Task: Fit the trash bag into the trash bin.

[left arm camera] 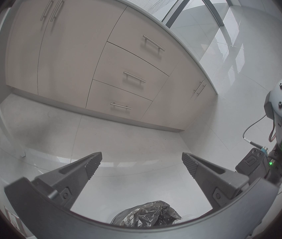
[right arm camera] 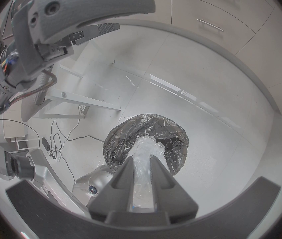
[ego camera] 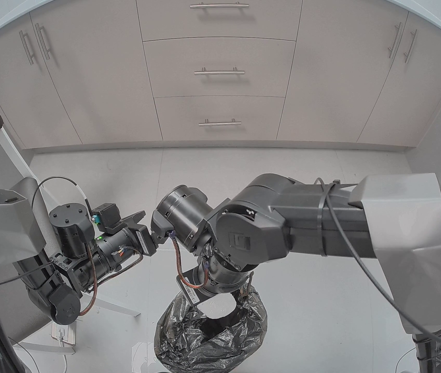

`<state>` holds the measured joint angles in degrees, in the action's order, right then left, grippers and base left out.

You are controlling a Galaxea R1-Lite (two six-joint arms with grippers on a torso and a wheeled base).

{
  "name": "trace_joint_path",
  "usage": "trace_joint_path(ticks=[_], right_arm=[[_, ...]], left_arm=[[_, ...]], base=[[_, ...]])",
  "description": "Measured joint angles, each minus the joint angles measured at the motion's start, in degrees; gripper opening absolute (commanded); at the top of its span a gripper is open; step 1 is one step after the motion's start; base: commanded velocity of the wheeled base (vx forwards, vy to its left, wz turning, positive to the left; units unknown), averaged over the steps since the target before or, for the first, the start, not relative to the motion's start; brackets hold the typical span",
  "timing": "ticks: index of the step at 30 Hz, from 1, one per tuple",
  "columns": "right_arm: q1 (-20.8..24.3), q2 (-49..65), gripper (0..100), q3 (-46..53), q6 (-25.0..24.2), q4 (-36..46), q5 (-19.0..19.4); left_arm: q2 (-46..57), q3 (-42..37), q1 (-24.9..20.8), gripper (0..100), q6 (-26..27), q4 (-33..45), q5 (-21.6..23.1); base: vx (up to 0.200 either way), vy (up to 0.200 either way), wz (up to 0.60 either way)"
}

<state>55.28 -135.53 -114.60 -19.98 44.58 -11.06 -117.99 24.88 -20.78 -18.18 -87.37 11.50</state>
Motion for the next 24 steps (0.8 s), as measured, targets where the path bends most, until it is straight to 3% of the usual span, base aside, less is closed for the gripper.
trace_joint_path(ticks=[8,9,24], right_arm=[[0.09,-0.29,0,0.0,0.37,0.0,-0.07],[0.09,-0.29,100,0.0,0.39,0.0,-0.07],[-0.02,-0.11,100,0.0,0.37,-1.19,-0.29]], left_arm=[[-0.04,-0.11,-0.18,100,0.0,-0.02,0.02],[-0.04,-0.11,-0.18,100,0.01,-0.02,0.02],[-0.09,-0.11,-0.21,100,0.0,0.0,0.02]], base=[[0.0,0.0,0.0],[0.0,0.0,0.0],[0.0,0.0,0.0]])
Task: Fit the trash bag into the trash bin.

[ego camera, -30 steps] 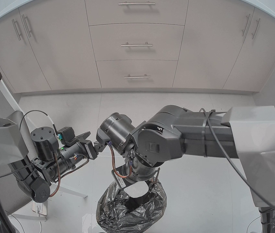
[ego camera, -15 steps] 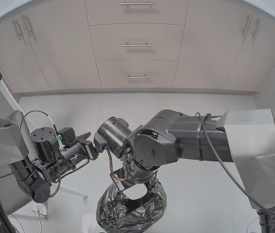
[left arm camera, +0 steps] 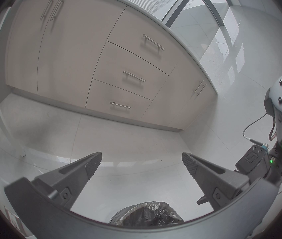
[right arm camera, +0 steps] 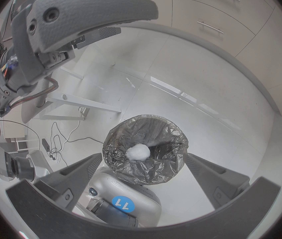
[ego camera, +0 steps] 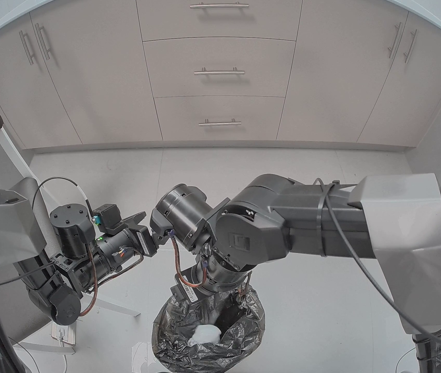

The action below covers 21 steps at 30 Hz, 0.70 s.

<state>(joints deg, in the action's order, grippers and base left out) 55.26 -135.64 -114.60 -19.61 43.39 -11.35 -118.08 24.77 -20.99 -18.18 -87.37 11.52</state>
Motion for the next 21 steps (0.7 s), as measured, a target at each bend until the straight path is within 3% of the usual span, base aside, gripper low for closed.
trace_joint_path(ticks=[21], right_arm=[[-0.77,0.04,100,0.0,0.0,0.11,-0.17]], left_arm=[[-0.17,0.0,-0.01,100,0.01,0.0,0.02]], base=[[0.0,0.0,0.0]])
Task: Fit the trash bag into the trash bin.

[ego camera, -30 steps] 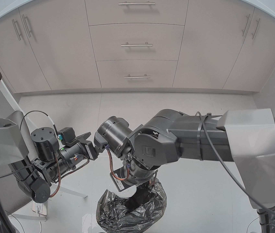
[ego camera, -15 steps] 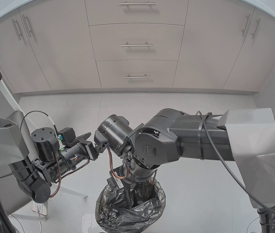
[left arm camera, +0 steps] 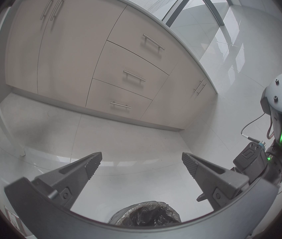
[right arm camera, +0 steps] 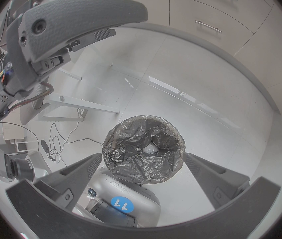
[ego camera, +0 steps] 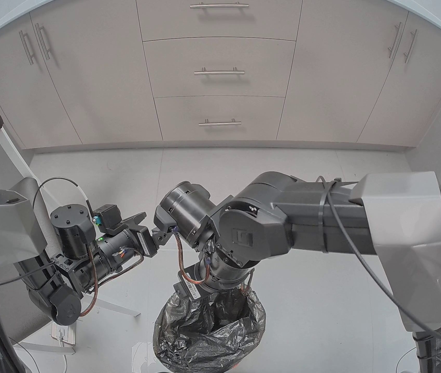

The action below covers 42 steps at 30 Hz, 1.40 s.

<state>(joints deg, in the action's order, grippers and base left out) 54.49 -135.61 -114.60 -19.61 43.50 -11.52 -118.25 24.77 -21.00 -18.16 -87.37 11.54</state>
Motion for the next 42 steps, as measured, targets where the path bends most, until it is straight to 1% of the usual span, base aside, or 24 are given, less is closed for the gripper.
trace_joint_path(ticks=[6,10,15,21,23,27,35,42], right_arm=[[-0.48,0.11,100,0.0,-0.09,0.46,-0.07],[-1.85,1.02,100,0.0,-0.39,1.56,-0.09],[-3.97,3.8,100,0.0,-0.63,5.41,-0.79],[-7.97,9.09,100,0.0,-0.88,12.67,-3.64],[-9.11,10.25,100,0.0,-1.6,15.04,-4.29],[-10.73,11.72,100,0.02,-4.58,18.31,-5.01],[-11.58,12.42,100,0.02,-4.99,18.47,-5.17],[-12.21,12.43,100,0.0,-5.49,18.52,-5.17]], left_arm=[[0.0,-0.07,0.0,100,-0.01,-0.02,0.0],[0.06,-0.11,0.0,100,-0.06,-0.02,0.0],[1.3,-0.6,-0.07,100,-0.17,0.0,-0.05],[5.32,-2.32,-1.27,100,-0.15,0.02,-0.05],[6.18,-2.73,-1.62,100,-0.04,0.04,-0.05],[7.64,-3.61,-2.54,100,0.43,0.02,-0.17],[10.4,-5.75,-3.13,100,1.83,-0.05,-1.51],[10.34,-5.86,-3.22,100,1.89,-0.07,-1.51]], base=[[0.0,0.0,0.0],[0.0,0.0,0.0],[0.0,0.0,0.0],[0.0,0.0,0.0],[0.0,0.0,0.0],[0.0,0.0,0.0],[0.0,0.0,0.0],[-0.2,0.0,0.0]])
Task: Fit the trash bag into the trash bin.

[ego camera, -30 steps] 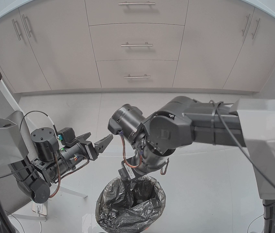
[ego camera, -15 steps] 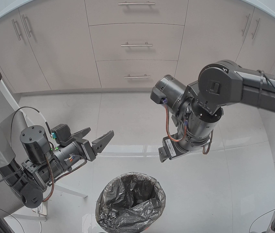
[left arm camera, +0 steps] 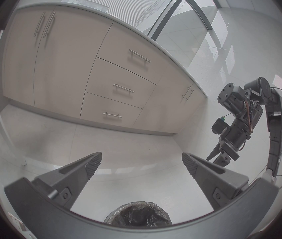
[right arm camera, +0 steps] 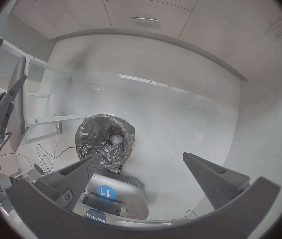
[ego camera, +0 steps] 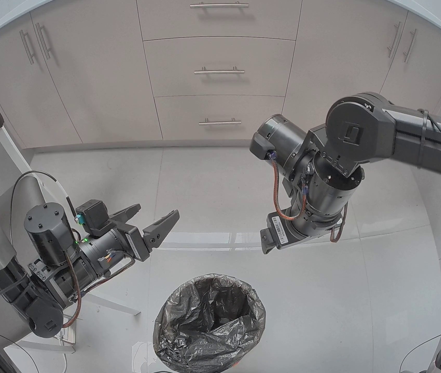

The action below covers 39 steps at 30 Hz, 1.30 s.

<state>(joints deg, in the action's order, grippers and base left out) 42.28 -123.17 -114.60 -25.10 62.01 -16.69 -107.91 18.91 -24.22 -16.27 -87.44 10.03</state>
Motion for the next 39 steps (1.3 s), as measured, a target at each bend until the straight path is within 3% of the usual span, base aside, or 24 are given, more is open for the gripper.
trace_joint_path(ticks=[5,26,39], right_arm=[[-0.46,0.0,100,0.0,-0.05,0.06,0.11],[-5.21,-1.24,100,0.0,-2.32,1.89,1.43],[-10.8,-2.33,100,0.02,-2.62,2.96,7.63]], left_arm=[[-0.35,-0.04,-0.06,100,0.11,0.02,0.11],[-4.05,0.2,-0.02,100,0.44,0.0,0.09],[-6.06,0.46,0.8,100,0.44,0.02,0.12]], base=[[-0.2,0.12,0.0],[0.0,0.0,0.0],[0.0,0.169,0.0]])
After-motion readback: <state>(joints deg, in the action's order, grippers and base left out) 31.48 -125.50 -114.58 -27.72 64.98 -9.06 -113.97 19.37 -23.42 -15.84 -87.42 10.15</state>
